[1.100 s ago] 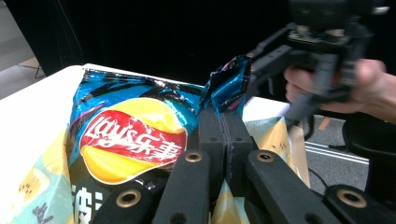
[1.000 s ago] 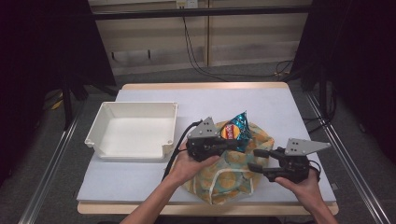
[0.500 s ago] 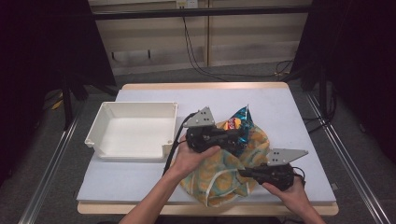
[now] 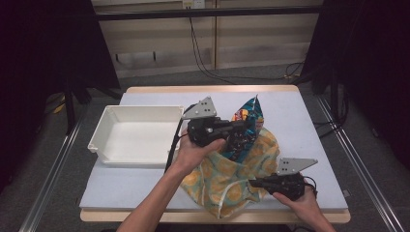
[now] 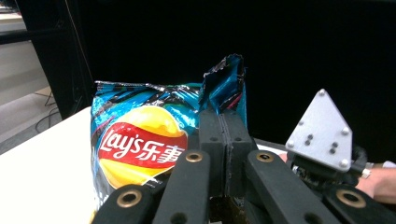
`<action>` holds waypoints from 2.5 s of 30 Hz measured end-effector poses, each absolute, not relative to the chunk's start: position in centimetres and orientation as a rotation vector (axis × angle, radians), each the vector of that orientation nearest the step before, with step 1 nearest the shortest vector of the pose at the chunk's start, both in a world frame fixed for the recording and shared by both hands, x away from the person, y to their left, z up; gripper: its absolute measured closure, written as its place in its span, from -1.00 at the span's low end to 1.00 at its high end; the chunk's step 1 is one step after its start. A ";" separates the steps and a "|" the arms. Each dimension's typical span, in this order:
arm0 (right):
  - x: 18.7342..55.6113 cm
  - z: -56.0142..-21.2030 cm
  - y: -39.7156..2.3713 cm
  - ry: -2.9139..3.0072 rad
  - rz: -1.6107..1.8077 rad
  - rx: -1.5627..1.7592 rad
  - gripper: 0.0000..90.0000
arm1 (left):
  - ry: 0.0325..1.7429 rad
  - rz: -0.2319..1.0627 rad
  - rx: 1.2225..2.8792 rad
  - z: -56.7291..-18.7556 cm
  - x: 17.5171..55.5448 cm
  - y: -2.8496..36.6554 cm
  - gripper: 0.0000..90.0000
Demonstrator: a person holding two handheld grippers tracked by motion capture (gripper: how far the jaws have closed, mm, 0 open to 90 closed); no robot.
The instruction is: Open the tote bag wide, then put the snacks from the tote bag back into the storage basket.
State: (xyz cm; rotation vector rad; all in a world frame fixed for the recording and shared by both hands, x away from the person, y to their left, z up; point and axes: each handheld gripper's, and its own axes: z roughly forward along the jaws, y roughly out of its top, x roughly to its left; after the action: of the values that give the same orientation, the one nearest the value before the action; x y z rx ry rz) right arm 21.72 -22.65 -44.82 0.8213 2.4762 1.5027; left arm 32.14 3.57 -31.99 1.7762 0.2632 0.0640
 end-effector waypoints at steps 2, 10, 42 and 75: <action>21.8 -45.1 -22.8 2.481 1.485 0.835 1.00 | 0.263 0.071 1.775 -31.5 32.4 3.6 0.99; 22.2 -46.4 -22.8 2.517 1.436 0.870 1.00 | 0.244 0.072 1.719 -29.5 33.2 3.7 0.99; 20.4 -44.8 -25.6 2.325 1.527 0.924 -0.14 | 0.252 0.153 1.627 -22.8 34.9 6.9 0.99; 18.8 -44.3 -28.1 2.104 1.559 1.059 -0.68 | 0.417 0.301 1.614 -23.4 36.0 17.0 0.99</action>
State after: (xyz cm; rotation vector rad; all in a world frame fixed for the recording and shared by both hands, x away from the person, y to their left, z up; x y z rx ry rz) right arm 18.83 -28.07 -44.35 1.0587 2.1045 1.5587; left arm 35.99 16.96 -23.40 1.6139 0.4169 0.3007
